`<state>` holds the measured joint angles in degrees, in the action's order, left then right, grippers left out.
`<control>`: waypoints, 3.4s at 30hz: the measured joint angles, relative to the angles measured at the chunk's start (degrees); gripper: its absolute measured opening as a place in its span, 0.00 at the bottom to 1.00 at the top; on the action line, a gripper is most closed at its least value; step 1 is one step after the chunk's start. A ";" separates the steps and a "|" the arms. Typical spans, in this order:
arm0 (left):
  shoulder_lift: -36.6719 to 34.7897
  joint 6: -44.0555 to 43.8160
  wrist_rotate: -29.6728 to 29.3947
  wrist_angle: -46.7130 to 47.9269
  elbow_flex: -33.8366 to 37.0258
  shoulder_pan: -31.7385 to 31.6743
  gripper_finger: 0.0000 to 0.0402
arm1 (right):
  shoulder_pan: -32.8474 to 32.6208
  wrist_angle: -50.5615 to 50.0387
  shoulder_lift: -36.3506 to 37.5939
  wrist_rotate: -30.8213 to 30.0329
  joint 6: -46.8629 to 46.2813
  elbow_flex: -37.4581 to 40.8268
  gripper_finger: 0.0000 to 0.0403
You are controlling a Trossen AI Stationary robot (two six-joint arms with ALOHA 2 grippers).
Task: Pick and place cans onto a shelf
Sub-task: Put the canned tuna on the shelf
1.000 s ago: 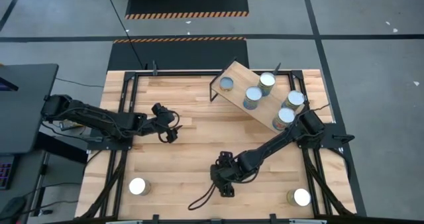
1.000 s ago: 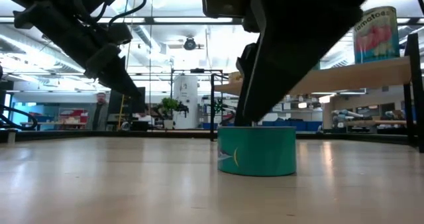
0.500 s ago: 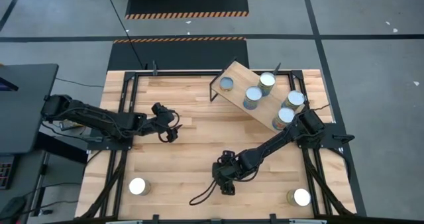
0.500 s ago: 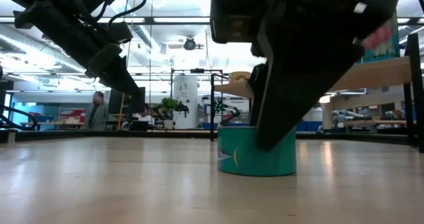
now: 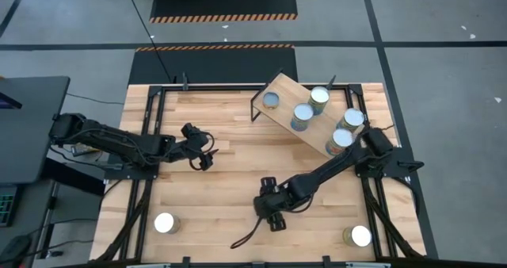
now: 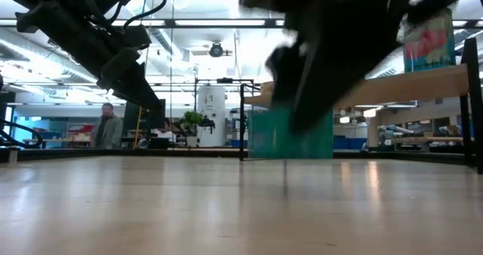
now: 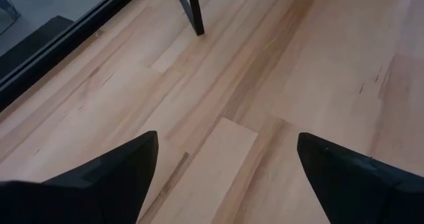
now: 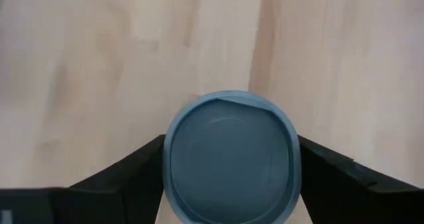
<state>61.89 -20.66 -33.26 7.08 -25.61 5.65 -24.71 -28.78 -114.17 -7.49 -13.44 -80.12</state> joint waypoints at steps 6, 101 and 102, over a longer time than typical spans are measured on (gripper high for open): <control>0.00 -0.16 1.62 -0.01 0.00 0.00 0.92 | 1.14 -6.73 10.35 -3.26 9.24 0.00 0.75; -0.02 6.42 7.63 -6.45 -0.07 -8.63 0.92 | 67.41 -32.97 7.72 18.56 44.05 -20.84 0.88; -0.02 6.42 7.63 -6.43 -0.07 -8.63 0.92 | 67.41 -33.21 7.73 18.51 44.05 -21.04 0.88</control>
<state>61.87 -14.24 -25.63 0.64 -25.67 -2.98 42.70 -61.99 -106.45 11.02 30.61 -101.16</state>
